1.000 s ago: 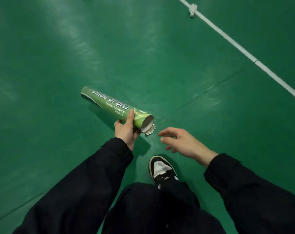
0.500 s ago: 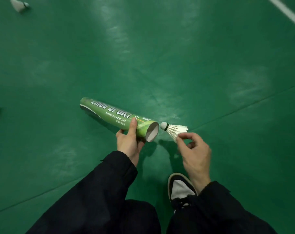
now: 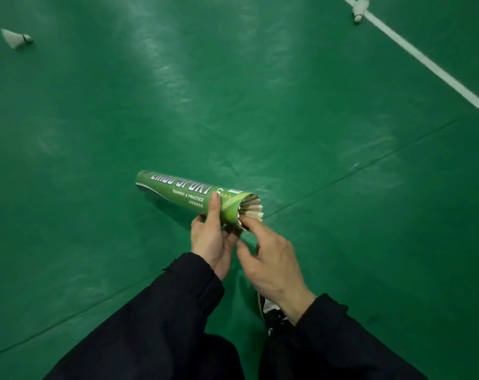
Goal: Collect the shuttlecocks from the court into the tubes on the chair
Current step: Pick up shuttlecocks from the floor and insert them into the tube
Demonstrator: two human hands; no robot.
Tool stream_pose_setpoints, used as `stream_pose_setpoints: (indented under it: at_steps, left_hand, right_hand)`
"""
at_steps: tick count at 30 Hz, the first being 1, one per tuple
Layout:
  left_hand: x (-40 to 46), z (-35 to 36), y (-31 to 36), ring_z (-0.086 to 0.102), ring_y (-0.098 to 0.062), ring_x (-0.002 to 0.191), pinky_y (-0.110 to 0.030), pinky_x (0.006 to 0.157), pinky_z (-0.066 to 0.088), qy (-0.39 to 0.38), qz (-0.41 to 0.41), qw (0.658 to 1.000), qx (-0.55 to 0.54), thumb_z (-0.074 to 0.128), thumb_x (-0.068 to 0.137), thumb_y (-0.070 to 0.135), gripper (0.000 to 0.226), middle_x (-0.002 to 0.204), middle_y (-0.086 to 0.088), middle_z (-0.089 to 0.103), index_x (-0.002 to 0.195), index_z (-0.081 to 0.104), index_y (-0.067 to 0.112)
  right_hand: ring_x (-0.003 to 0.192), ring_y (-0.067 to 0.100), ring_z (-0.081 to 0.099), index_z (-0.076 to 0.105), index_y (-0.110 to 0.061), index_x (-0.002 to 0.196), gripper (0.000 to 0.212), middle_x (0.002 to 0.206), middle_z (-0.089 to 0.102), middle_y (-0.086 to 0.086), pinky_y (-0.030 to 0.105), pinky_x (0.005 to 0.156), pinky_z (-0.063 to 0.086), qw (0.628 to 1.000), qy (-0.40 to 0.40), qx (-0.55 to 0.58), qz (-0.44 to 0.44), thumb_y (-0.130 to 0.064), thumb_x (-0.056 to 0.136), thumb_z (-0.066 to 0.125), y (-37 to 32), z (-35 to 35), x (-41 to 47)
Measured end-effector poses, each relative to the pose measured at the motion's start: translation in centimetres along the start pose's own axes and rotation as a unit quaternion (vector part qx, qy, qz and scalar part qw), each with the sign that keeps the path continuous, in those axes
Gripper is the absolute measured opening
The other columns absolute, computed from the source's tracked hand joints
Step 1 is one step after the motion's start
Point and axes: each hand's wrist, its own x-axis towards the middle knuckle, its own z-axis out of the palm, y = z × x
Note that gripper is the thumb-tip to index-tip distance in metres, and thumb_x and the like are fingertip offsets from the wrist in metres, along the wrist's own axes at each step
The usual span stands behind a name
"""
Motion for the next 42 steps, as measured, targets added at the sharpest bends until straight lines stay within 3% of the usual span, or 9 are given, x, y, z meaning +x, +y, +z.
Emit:
stream_pose_setpoints:
  at_steps: [4, 11, 15, 18, 22, 29, 36, 39, 42]
  left_hand:
    - [-1.6, 0.2, -0.5, 0.077, -0.029, 0.102, -0.039, 0.084, 0.064, -0.017, 0.005, 0.999, 0.048, 0.076, 0.081, 0.051, 0.085, 0.125, -0.022, 0.072, 0.144, 0.048, 0.001]
    - [-2.2, 0.0, 0.9, 0.073, -0.029, 0.113, -0.044, 0.1, 0.059, -0.038, 0.058, 0.998, 0.009, 0.079, 0.075, 0.05, 0.094, 0.128, -0.019, 0.072, 0.148, 0.042, 0.004]
    - [-2.2, -0.3, 1.0, 0.074, -0.026, 0.11, -0.033, 0.087, 0.063, -0.023, 0.055, 0.998, -0.011, 0.075, 0.079, 0.047, 0.09, 0.13, -0.021, 0.07, 0.149, 0.041, 0.002]
    - [-1.9, 0.1, 1.0, 0.076, -0.027, 0.1, -0.032, 0.071, 0.063, -0.02, 0.048, 0.998, -0.024, 0.071, 0.088, 0.047, 0.081, 0.129, -0.024, 0.07, 0.147, 0.042, 0.0]
    - [-1.7, 2.2, 1.7, 0.076, -0.036, 0.101, -0.038, 0.067, 0.063, -0.022, 0.023, 0.999, -0.028, 0.069, 0.093, 0.045, 0.075, 0.123, -0.028, 0.071, 0.144, 0.045, -0.004]
    - [-10.2, 15.6, 10.4, 0.078, -0.033, 0.086, -0.039, 0.06, 0.063, -0.026, -0.027, 0.999, 0.022, 0.071, 0.084, 0.042, 0.079, 0.111, -0.025, 0.076, 0.148, 0.043, 0.005]
    - [-22.9, 31.4, 19.9, 0.074, -0.044, 0.103, -0.066, 0.098, 0.054, -0.032, -0.114, 0.985, 0.124, 0.077, 0.075, 0.043, 0.086, 0.113, -0.027, 0.075, 0.143, 0.046, 0.001]
    - [-25.9, 38.4, 23.8, 0.076, -0.041, 0.096, -0.054, 0.08, 0.064, -0.029, -0.117, 0.985, 0.121, 0.077, 0.076, 0.045, 0.083, 0.114, -0.031, 0.073, 0.137, 0.052, -0.006]
    - [-26.4, 44.0, 27.3, 0.075, -0.038, 0.099, -0.041, 0.068, 0.065, -0.036, -0.112, 0.985, 0.128, 0.073, 0.08, 0.048, 0.081, 0.12, -0.029, 0.072, 0.136, 0.053, -0.007]
  right_hand:
    - [0.087, 0.034, 0.066, 0.055, -0.02, 0.108, 0.02, 0.099, 0.071, 0.008, 0.044, 0.075, 0.054, 0.991, -0.117, -0.026, 0.065, -0.032, 0.092, 0.052, -1.1, -0.2, 1.4]
    - [0.083, 0.007, 0.063, 0.067, -0.029, 0.111, 0.02, 0.105, 0.067, -0.013, 0.038, 0.074, 0.056, 0.997, 0.046, 0.055, -0.002, -0.033, 0.091, 0.066, -2.0, -0.1, 0.1]
    - [0.083, 0.011, 0.066, 0.068, -0.027, 0.091, 0.008, 0.091, 0.068, -0.018, 0.039, 0.073, 0.055, 0.997, 0.029, 0.063, -0.019, -0.033, 0.094, 0.064, -1.9, -0.2, 0.8]
    - [0.06, 0.012, 0.065, 0.053, -0.034, 0.069, 0.029, 0.069, 0.059, -0.018, 0.034, 0.058, 0.05, 0.996, -0.037, 0.076, 0.007, -0.03, 0.096, 0.064, -2.0, -1.2, 2.0]
    - [0.059, 0.008, 0.068, 0.066, -0.031, 0.082, 0.01, 0.068, 0.07, -0.008, 0.029, 0.059, 0.052, 0.988, -0.145, 0.038, 0.038, -0.036, 0.091, 0.068, -2.3, -5.3, 4.9]
    - [0.06, 0.009, 0.053, 0.068, -0.052, 0.097, 0.021, 0.092, 0.074, 0.005, 0.029, 0.06, 0.046, 0.971, -0.144, 0.131, 0.138, -0.036, 0.083, 0.071, -10.4, -21.3, 8.3]
    - [0.053, 0.002, 0.046, 0.076, -0.036, 0.097, 0.017, 0.064, 0.064, -0.019, 0.019, 0.055, 0.039, 0.938, -0.053, 0.231, 0.254, -0.025, 0.083, 0.074, -22.6, -38.7, 9.2]
    - [0.054, 0.005, 0.049, 0.075, -0.036, 0.095, 0.016, 0.07, 0.068, -0.01, 0.023, 0.058, 0.043, 0.932, -0.041, 0.247, 0.261, -0.023, 0.086, 0.072, -26.9, -45.5, 11.8]
    - [0.086, 0.003, 0.07, 0.074, -0.031, 0.106, 0.018, 0.101, 0.077, -0.012, 0.029, 0.087, 0.057, 0.938, -0.011, 0.217, 0.271, -0.028, 0.089, 0.069, -28.4, -49.3, 15.6]
